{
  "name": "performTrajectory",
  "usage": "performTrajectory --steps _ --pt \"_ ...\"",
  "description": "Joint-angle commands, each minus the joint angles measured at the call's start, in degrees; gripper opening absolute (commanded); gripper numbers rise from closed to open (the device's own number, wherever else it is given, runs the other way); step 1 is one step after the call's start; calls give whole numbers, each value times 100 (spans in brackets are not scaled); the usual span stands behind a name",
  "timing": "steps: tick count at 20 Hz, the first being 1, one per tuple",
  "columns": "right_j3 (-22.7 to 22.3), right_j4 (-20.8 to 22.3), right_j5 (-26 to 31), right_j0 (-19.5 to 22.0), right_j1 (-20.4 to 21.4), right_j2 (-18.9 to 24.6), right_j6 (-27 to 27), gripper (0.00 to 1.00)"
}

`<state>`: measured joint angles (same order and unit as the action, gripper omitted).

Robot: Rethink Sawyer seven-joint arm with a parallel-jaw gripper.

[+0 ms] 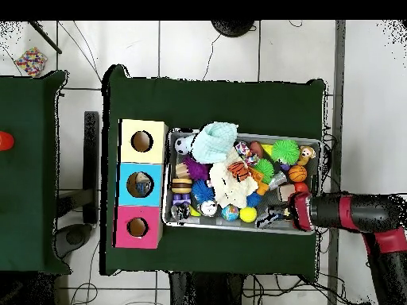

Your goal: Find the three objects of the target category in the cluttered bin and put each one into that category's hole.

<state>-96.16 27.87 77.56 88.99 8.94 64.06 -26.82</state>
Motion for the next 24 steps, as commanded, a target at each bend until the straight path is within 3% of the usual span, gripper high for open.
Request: performTrajectory --steps 1,10,18,24 --pt "-869 67 -893 -16 346 -112 1009 0" --pt "-1791 -91 -1415 -42 599 -76 1210 0" --pt "-2059 282 -1763 -394 701 -680 1307 0" --pt "-2433 512 -2368 -374 878 -740 1268 0"
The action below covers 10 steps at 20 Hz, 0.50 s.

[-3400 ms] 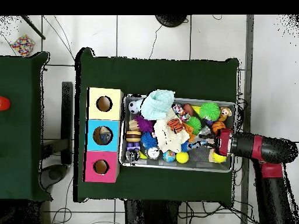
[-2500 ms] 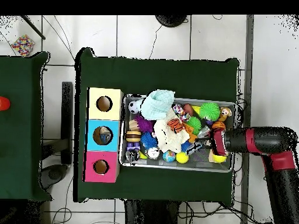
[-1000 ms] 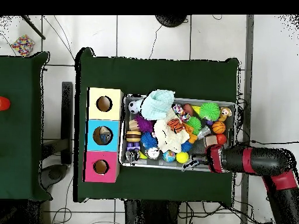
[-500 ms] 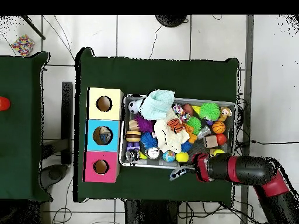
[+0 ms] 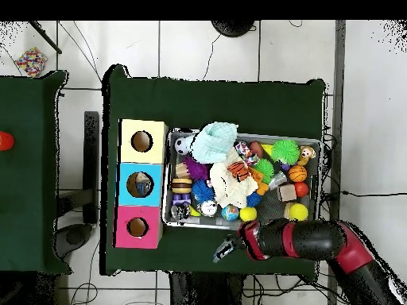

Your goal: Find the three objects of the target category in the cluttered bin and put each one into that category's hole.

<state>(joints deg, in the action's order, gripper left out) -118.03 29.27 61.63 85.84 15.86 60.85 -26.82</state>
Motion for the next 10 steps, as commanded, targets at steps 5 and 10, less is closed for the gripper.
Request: performTrajectory --steps 5,10 --pt "-647 -135 -1126 71 68 84 1288 0" --pt "-1087 -501 -1731 -18 69 548 1587 0"
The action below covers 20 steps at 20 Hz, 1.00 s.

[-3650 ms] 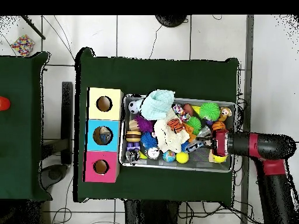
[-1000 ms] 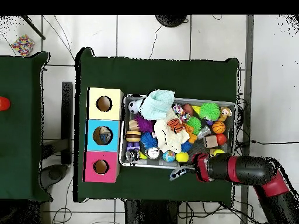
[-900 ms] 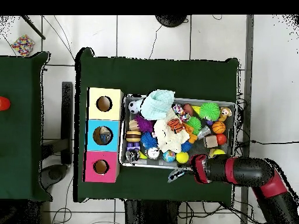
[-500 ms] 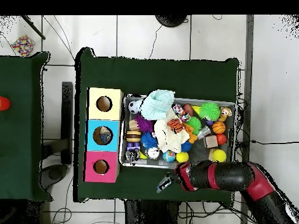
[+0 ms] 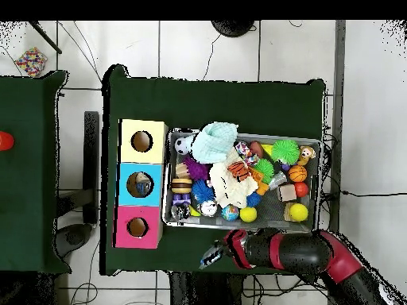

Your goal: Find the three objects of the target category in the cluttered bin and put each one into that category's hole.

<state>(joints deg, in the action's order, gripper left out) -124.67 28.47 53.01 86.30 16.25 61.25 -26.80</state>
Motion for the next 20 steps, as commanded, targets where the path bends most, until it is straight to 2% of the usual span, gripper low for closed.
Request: performTrajectory --steps 1,5,8,14,20 --pt "-544 -515 -1014 -72 53 639 1672 0" --pt "-779 -639 -1760 -343 120 823 2025 0" --pt "-828 -623 -2252 -633 202 714 2176 0" --pt "-620 -515 -2875 -980 95 410 2033 0" --pt "-276 -283 -3386 -1392 44 -143 1883 0"
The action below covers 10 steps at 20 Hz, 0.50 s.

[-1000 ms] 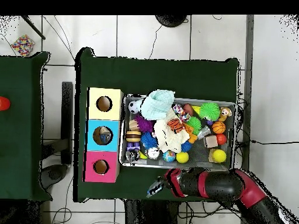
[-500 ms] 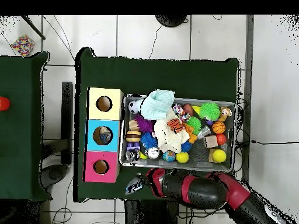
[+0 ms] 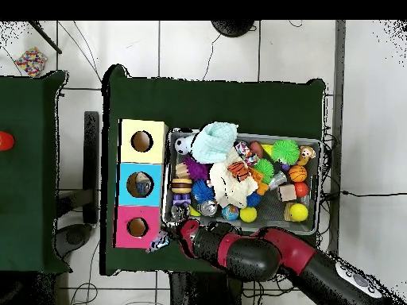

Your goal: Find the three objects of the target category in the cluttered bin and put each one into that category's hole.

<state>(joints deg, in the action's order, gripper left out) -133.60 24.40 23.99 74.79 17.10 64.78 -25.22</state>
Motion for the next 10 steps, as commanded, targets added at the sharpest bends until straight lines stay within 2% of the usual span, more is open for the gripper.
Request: performTrajectory --steps 1,6,10 --pt "609 107 -547 -249 -41 -477 1705 0" --pt "574 3 -648 -166 63 -264 1592 0" --pt "607 55 -764 -195 26 -338 1565 0"
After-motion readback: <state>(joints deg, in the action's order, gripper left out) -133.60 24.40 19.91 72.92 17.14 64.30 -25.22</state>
